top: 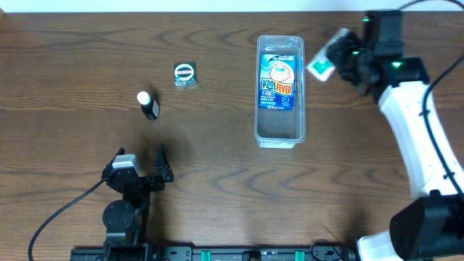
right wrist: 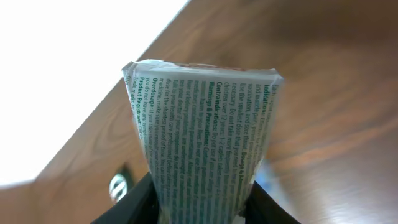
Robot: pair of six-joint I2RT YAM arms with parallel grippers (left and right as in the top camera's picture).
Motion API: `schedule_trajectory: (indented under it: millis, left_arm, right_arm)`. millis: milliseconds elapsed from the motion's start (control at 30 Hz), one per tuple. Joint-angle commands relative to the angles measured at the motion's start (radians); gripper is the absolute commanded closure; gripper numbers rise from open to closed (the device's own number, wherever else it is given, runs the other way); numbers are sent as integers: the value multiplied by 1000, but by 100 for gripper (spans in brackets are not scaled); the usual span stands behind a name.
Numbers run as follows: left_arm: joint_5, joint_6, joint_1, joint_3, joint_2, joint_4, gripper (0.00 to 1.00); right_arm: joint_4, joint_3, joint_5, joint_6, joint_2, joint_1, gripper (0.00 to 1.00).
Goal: Pack container
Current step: 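Carry the sachet left and lower it into the clear container, then open the right gripper to release the sachet beside the blue box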
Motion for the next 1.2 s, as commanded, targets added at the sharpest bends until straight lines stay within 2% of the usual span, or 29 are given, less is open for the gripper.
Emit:
schedule_trajectory:
  millis: [0,167,367,633,1167]
  left_arm:
    - [-27,6,-3,-19,-6,-39,2]
    - [-26,6,-3,-19,-6,-39,2]
    - [-26,6,-3,-19,-6,-38,2]
    - [-26,6,-3,-19,-6,-39,2]
    - [-26,6,-3,-19,-6,-39,2]
  right_arm:
    - [19,17,-3,-25,-9,88,64]
    - [36,17,91,-29,13,196,61]
    - [71,17,145,-152,66,277,56]
    - [74,17,191,-259,170,283,55]
    - [146,17,190,-298,335,254,51]
